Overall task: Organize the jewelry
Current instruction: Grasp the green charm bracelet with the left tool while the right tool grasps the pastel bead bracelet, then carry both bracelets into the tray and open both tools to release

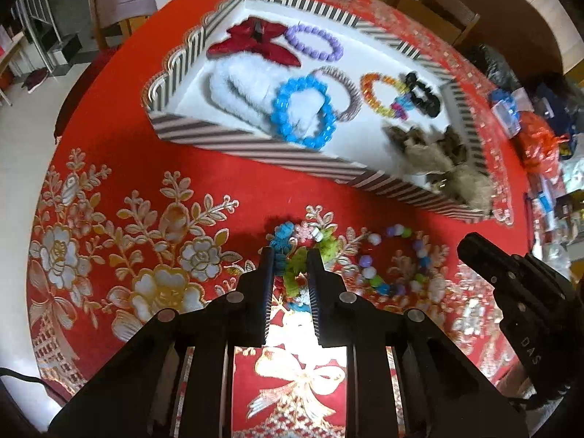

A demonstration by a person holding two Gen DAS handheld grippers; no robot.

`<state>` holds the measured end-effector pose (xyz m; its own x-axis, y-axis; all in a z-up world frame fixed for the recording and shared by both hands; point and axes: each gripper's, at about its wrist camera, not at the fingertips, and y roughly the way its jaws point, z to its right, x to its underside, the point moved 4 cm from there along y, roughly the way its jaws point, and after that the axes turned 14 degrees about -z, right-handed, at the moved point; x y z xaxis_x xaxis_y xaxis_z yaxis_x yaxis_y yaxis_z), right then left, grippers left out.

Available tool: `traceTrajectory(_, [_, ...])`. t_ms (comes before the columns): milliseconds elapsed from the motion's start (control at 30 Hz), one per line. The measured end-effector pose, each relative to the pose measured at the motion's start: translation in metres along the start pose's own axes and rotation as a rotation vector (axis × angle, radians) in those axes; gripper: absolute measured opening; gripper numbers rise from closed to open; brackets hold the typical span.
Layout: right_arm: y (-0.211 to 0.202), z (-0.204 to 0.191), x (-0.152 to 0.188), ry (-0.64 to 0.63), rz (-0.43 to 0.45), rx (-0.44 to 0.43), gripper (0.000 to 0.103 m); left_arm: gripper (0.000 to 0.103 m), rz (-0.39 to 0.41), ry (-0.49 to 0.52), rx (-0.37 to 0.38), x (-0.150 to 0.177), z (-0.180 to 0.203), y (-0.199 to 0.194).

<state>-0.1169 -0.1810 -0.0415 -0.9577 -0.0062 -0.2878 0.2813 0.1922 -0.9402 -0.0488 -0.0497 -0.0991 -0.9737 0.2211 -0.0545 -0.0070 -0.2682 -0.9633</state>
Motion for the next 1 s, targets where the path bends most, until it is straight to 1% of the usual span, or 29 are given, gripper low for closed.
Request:
traceTrajectory(167, [0.009, -0.002, 0.002, -0.007, -0.034, -0.025, 0.006, 0.016, 0.038, 0.002, 0.02, 0.002, -0.004, -0.025])
traceTrajectory(200, [0.018, -0.003, 0.002, -0.01, -0.065, -0.036, 0.006, 0.016, 0.044, -0.002, 0.025, 0.003, -0.005, -0.029])
traceTrajectory(233, [0.025, -0.002, 0.002, -0.01, -0.088, -0.023, 0.006, 0.016, 0.051, -0.005, 0.029, 0.006, -0.007, -0.035])
traceTrajectory(267, [0.029, 0.0, 0.002, -0.01, -0.098, 0.002, 0.007, 0.016, 0.057, -0.009, 0.031, 0.009, -0.009, -0.039])
traceTrajectory(300, [0.034, 0.001, 0.002, -0.015, -0.103, 0.034, 0.012, 0.016, 0.064, -0.014, 0.032, 0.009, -0.009, -0.043])
traceTrajectory(333, [0.039, 0.001, 0.001, -0.023, -0.108, 0.044, 0.016, 0.016, 0.068, -0.017, 0.031, 0.01, -0.01, -0.046])
traceTrajectory(367, [0.043, 0.002, 0.0, -0.028, -0.115, 0.041, 0.023, 0.016, 0.07, -0.019, 0.028, 0.009, -0.009, -0.047])
traceTrajectory(400, [0.048, 0.001, -0.002, -0.035, -0.124, 0.024, 0.024, 0.016, 0.076, -0.021, 0.026, 0.01, -0.01, -0.05])
traceTrajectory(433, [0.051, 0.0, -0.004, -0.043, -0.13, 0.017, 0.024, 0.016, 0.083, -0.022, 0.021, 0.011, -0.011, -0.052])
traceTrajectory(533, [0.061, -0.006, -0.008, -0.091, -0.144, 0.034, 0.024, 0.016, 0.09, -0.029, 0.012, 0.015, -0.016, -0.056])
traceTrajectory(600, [0.064, -0.01, -0.009, -0.129, -0.125, 0.063, 0.023, 0.016, 0.087, -0.035, 0.013, 0.016, -0.019, -0.056])
traceTrajectory(633, [0.065, -0.011, -0.01, -0.137, -0.127, 0.074, 0.02, 0.016, 0.084, -0.036, 0.013, 0.017, -0.02, -0.056])
traceTrajectory(667, [0.065, -0.008, -0.011, -0.135, -0.132, 0.079, 0.01, 0.016, 0.082, -0.036, 0.012, 0.017, -0.02, -0.055])
traceTrajectory(700, [0.064, -0.005, -0.011, -0.12, -0.139, 0.053, 0.009, 0.016, 0.081, -0.037, 0.011, 0.018, -0.02, -0.055])
traceTrajectory(767, [0.054, -0.001, -0.01, -0.092, -0.121, 0.02, 0.009, 0.016, 0.08, -0.04, 0.014, 0.018, -0.021, -0.056])
traceTrajectory(900, [0.014, 0.002, -0.009, -0.051, -0.04, -0.062, 0.009, 0.016, 0.091, -0.04, 0.018, 0.018, -0.02, -0.061])
traceTrajectory(1000, [-0.009, -0.001, -0.015, -0.053, 0.009, -0.069, 0.009, 0.016, 0.106, -0.033, 0.018, 0.017, -0.016, -0.068])
